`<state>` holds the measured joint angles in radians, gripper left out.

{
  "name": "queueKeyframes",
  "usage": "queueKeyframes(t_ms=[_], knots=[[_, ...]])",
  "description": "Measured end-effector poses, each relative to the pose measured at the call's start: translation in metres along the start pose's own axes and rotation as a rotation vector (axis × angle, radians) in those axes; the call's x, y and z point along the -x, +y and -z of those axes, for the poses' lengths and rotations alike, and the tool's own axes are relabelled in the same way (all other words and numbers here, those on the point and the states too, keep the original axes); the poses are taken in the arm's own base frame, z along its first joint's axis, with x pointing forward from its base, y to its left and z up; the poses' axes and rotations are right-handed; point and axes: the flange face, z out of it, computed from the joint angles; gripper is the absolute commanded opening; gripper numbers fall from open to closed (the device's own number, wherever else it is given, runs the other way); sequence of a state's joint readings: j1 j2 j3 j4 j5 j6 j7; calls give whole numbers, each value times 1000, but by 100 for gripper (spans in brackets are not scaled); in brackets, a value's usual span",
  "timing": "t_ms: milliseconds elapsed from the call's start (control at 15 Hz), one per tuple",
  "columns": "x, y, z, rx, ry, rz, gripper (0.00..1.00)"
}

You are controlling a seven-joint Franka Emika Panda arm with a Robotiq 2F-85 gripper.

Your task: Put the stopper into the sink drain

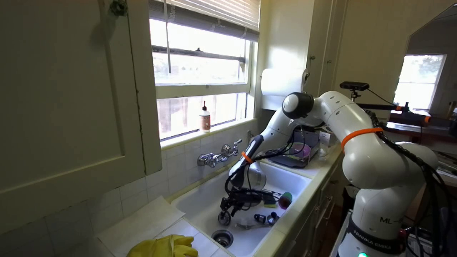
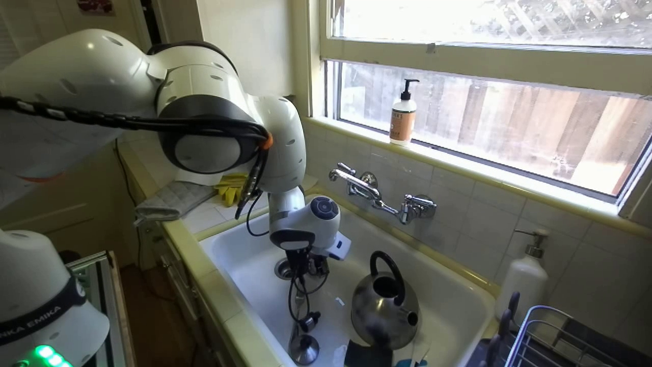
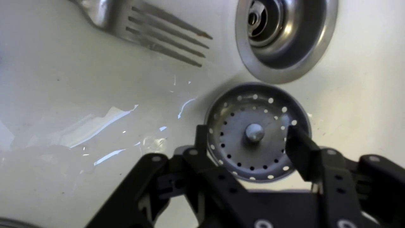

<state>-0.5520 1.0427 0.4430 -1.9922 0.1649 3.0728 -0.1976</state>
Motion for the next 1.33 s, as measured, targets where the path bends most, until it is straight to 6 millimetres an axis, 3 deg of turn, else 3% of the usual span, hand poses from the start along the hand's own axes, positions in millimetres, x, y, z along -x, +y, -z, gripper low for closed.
queueKeyframes(t_ms=[600,1000,1333], knots=[[3,-1,-3,-11,-38,-26,44],[3,-3,-4,-10,-37,-24,45],[4,-3,-9,-3,-43,-18,37]])
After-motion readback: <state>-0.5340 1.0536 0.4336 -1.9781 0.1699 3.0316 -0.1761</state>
